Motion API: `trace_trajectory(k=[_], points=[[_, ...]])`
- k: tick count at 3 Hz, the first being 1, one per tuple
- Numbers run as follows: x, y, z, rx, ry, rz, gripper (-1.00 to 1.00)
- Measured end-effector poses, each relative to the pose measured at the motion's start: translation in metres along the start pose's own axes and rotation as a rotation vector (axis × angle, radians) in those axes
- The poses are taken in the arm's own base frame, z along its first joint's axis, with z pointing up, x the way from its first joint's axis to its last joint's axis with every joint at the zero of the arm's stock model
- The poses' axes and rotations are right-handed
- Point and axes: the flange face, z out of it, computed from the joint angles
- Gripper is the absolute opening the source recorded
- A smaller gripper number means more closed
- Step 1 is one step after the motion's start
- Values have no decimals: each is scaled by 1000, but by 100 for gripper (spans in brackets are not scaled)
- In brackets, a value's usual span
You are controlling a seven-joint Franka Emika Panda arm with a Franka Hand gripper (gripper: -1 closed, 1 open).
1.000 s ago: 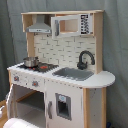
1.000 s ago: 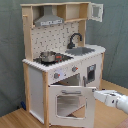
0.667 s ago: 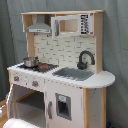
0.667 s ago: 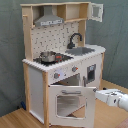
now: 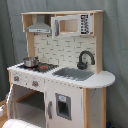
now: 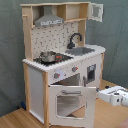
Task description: Play with the kitchen
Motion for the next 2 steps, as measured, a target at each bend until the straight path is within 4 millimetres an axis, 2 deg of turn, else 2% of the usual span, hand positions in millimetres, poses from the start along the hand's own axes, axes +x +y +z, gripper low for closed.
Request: trace_trajectory(k=[2], points=[[-18,-2,-6,-1,31,-104,100]])
